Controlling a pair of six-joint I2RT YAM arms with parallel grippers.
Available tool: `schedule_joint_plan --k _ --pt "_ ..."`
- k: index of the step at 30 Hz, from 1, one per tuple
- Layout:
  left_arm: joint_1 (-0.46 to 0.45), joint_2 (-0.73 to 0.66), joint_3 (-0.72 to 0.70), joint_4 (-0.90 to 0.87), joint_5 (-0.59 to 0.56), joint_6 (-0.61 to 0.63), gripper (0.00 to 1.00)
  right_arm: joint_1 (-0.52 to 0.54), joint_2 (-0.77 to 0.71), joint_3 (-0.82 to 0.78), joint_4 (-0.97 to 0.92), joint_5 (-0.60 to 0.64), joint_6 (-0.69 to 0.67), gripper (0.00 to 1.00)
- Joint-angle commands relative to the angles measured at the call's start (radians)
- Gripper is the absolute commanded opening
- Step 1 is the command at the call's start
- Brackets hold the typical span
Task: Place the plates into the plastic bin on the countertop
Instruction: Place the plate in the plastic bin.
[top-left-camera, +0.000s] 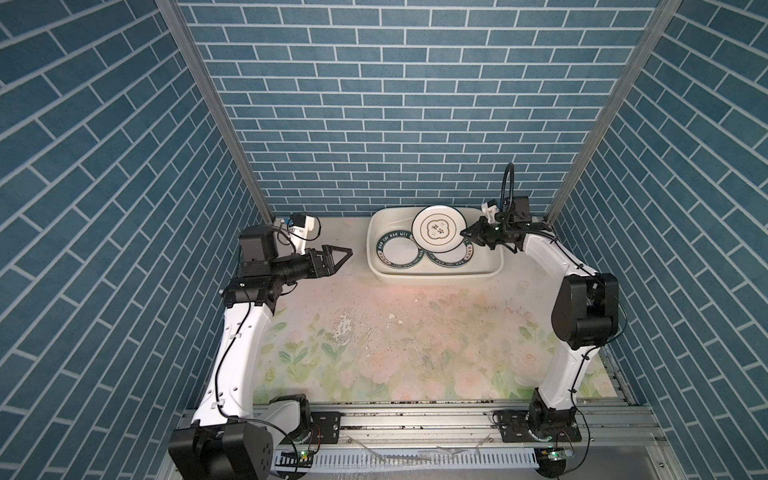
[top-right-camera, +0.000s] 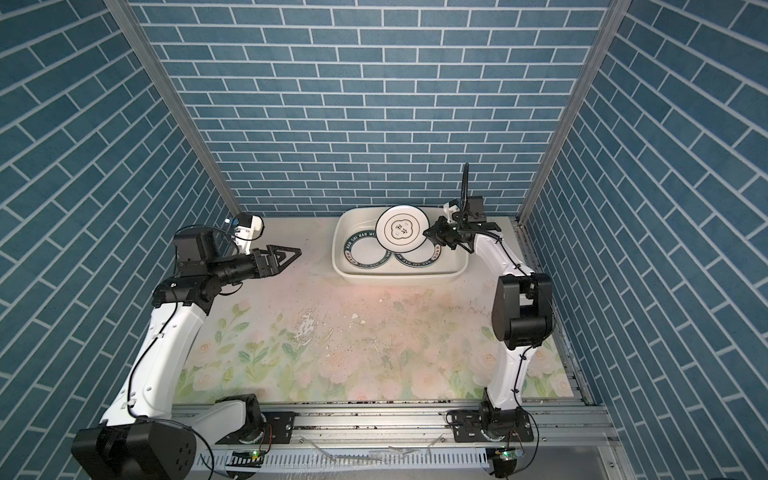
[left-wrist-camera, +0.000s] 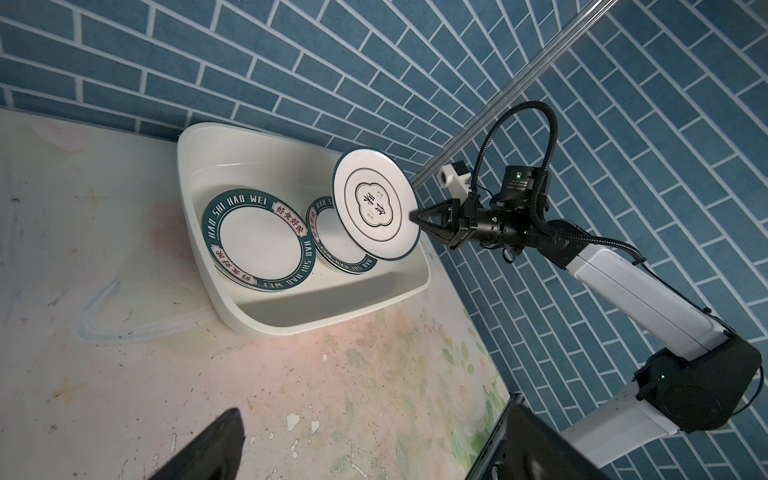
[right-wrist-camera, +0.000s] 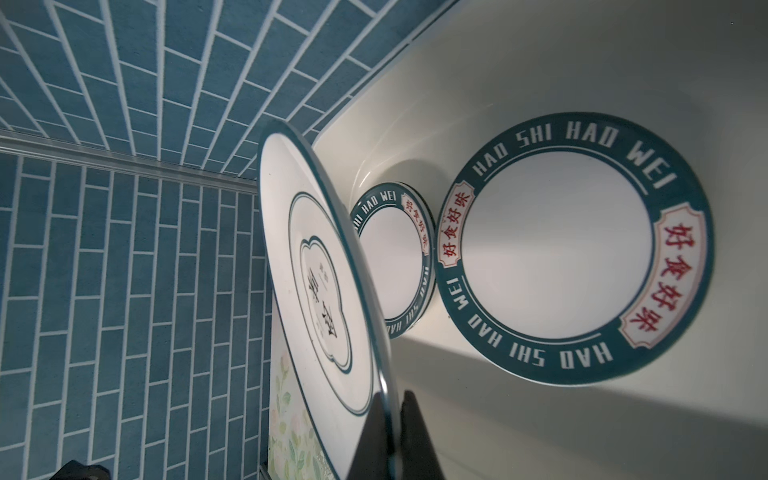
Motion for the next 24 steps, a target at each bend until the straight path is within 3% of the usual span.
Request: schedule_joint_plan --k 1,6,24 --pt "-0.004 0.028 0.026 0.008 0.019 0.001 1.0 -0.019 -0.031 -0.002 -0.029 0.025 -0.06 0.0" --pt "-0.027 0.067 0.08 -0.038 0.084 0.054 1.0 -0.042 0.011 0.042 -0.095 0.08 -0.107 0.0" --pt "-0.048 0.093 0.085 -0.066 0.083 0.077 0.99 -0.069 0.207 0.195 -0.195 0.136 -0.163 0.0"
